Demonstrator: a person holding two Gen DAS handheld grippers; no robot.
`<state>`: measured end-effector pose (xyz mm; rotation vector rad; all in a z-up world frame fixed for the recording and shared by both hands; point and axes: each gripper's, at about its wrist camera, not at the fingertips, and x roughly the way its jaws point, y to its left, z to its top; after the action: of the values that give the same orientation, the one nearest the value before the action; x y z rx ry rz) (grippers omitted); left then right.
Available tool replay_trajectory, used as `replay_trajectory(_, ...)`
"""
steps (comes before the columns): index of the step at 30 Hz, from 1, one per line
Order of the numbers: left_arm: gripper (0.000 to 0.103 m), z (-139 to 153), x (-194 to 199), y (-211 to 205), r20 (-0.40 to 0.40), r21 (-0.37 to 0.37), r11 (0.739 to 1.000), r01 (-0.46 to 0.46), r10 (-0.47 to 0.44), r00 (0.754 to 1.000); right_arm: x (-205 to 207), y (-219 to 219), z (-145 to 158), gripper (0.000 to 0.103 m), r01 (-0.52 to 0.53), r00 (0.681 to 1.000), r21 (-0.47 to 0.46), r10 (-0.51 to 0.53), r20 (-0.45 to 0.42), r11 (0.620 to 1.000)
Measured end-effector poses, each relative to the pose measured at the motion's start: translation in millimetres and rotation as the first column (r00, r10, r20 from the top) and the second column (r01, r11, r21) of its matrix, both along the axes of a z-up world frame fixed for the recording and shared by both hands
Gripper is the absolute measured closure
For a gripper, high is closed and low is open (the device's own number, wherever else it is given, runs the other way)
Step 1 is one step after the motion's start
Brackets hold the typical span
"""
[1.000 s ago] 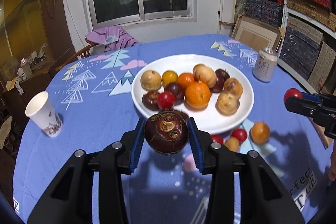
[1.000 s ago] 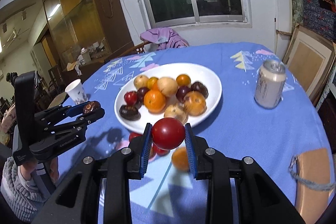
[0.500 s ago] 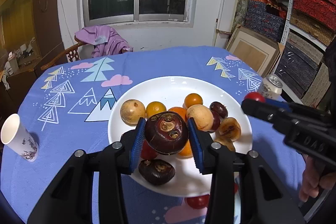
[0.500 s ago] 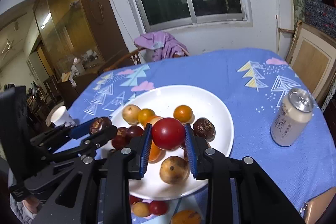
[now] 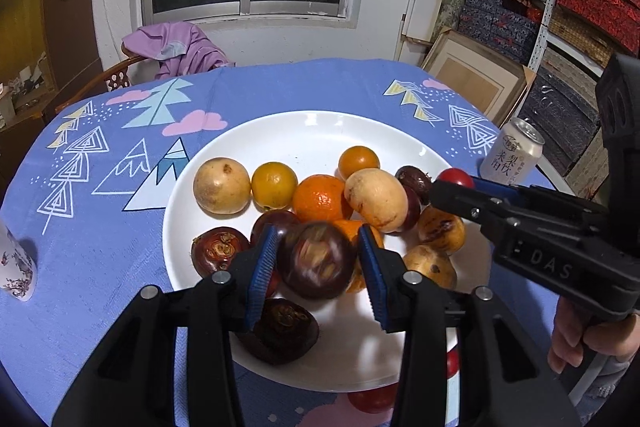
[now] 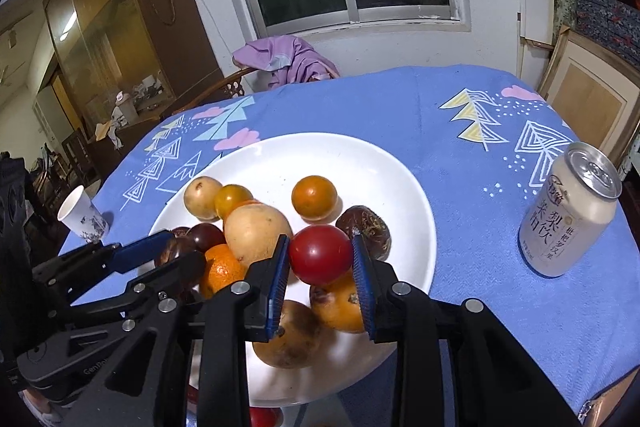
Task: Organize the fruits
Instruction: 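Release the dark red fruit on the plate with left tool while right tool releases the red fruit, then withdraw both open tools from the plate toward the remaining fruits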
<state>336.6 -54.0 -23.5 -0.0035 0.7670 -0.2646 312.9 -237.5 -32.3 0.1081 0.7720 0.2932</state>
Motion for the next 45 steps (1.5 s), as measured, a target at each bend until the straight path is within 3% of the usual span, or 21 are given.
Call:
replay_trajectory(2, 0.041, 1, -1, 2, 0.005, -0.001, 1.000, -0.006, 0.006, 1.000, -1, 0, 0, 0.052, 0.004, 1.000, 0.004, -0.004, 0.010, 1.000)
replay_trajectory(4, 0.035, 5, -5, 4, 0.018, -0.011, 1.000, -0.013, 0.013, 1.000, -3, -1, 3, 0.047, 0.008, 1.000, 0.002, -0.008, 0.025, 1.000)
replay_trajectory(9, 0.034, 17, -15, 10, 0.037, -0.011, 1.000, -0.026, 0.026, 0.999, -16, -7, 22, 0.046, 0.009, 0.998, 0.034, -0.011, 0.056, 0.999)
replay_trajectory(15, 0.028, 30, -46, 20, 0.055, 0.010, 0.999, -0.053, 0.053, 0.997, -56, -17, 52, 0.032, -0.001, 0.993, 0.079, -0.008, 0.118, 0.997)
replay_trajectory(19, 0.026, 19, -79, 22, 0.033, 0.022, 0.999, -0.043, 0.042, 0.999, -85, -28, 58, 0.023, -0.002, 0.991, 0.109, -0.013, 0.137, 0.994)
replay_trajectory(23, 0.025, 0, -105, 10, 0.002, 0.061, 0.998, -0.016, 0.016, 1.000, -109, -47, 52, 0.019, 0.021, 0.991, 0.134, -0.039, 0.127, 0.991)
replay_trajectory(29, 0.022, -23, -122, -18, 0.018, 0.183, 0.983, 0.004, -0.007, 1.000, -125, -84, 31, 0.017, 0.084, 0.993, 0.216, -0.099, 0.064, 0.973)
replay_trajectory(33, 0.022, -27, -116, -19, 0.005, 0.177, 0.984, -0.019, 0.018, 1.000, -123, -93, 27, 0.017, 0.090, 0.994, 0.282, -0.103, 0.030, 0.955)
replay_trajectory(39, 0.021, -27, -97, -14, -0.016, 0.132, 0.990, -0.053, 0.055, 0.998, -127, -82, 27, 0.016, 0.057, 0.996, 0.254, -0.072, 0.052, 0.966)
replay_trajectory(45, 0.011, -34, -81, -9, -0.041, 0.129, 0.989, -0.077, 0.083, 0.996, -126, -80, 25, 0.016, 0.059, 0.997, 0.253, -0.070, 0.035, 0.966)
